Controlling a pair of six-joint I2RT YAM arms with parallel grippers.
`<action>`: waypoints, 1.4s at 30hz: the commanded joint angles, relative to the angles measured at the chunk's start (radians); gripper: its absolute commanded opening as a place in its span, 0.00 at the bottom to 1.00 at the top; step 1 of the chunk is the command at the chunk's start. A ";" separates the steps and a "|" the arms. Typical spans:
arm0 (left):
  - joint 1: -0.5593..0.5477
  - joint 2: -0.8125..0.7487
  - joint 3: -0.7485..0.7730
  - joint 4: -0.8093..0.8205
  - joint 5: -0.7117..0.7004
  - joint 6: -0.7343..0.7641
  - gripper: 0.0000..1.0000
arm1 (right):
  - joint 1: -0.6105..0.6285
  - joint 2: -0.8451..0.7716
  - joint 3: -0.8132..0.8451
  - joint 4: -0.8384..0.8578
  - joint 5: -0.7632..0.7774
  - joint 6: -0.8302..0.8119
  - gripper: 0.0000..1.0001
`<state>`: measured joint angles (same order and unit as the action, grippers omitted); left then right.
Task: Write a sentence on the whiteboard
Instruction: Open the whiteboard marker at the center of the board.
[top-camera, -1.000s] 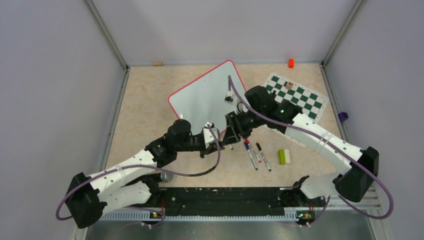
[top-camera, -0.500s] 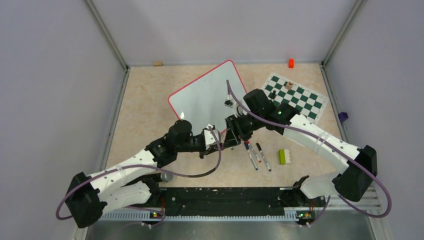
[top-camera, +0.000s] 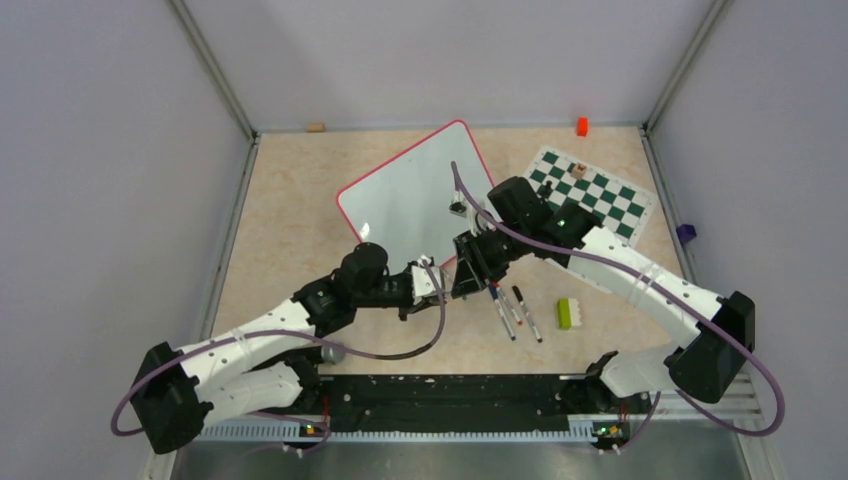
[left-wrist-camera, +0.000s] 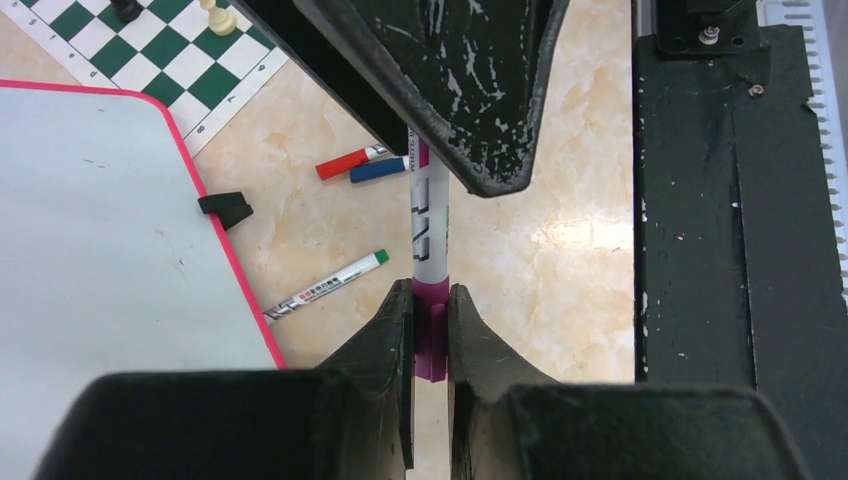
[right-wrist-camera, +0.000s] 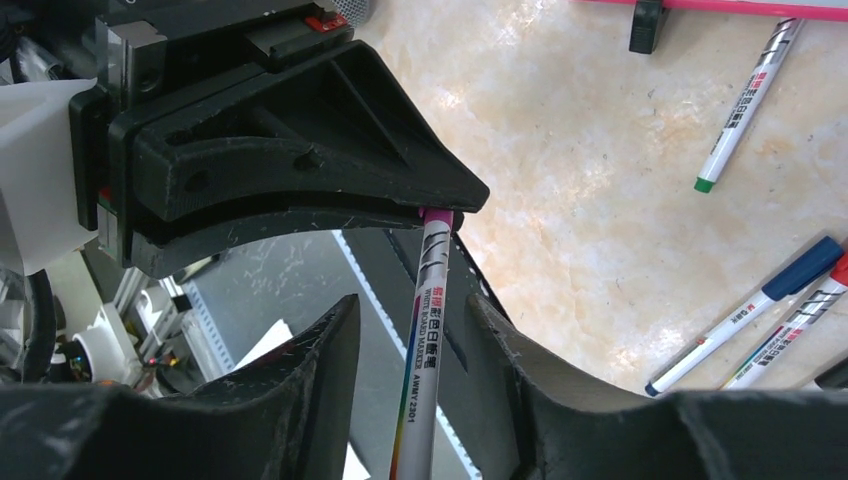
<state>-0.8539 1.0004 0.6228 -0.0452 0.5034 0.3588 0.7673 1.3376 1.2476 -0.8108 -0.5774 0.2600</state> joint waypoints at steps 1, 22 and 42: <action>-0.008 0.004 0.039 0.002 -0.008 0.024 0.00 | -0.003 0.007 0.047 -0.013 -0.021 -0.019 0.41; -0.034 0.010 0.054 -0.028 -0.030 0.058 0.00 | 0.017 0.064 0.022 -0.031 -0.050 -0.044 0.23; -0.045 -0.008 0.028 -0.024 -0.097 0.062 0.00 | 0.020 0.026 0.014 -0.053 -0.012 -0.055 0.00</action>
<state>-0.8928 1.0107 0.6392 -0.1074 0.4400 0.3965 0.7765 1.4029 1.2442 -0.8406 -0.5777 0.2272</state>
